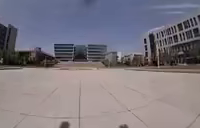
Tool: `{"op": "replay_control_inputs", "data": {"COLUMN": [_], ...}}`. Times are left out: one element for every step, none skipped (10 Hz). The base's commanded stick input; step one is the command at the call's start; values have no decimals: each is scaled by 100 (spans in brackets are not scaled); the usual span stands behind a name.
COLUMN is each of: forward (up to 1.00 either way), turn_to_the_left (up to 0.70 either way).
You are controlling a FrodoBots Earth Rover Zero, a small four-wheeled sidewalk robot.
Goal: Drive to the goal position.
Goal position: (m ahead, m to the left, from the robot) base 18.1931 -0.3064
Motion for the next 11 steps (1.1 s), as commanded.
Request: {"op": "replay_control_inputs", "data": {"forward": [70,70,70,70,70,70,70,70,70,70,70], "turn_to_the_left": [0,0,0,0,0,0,0,0,0,0,0]}}
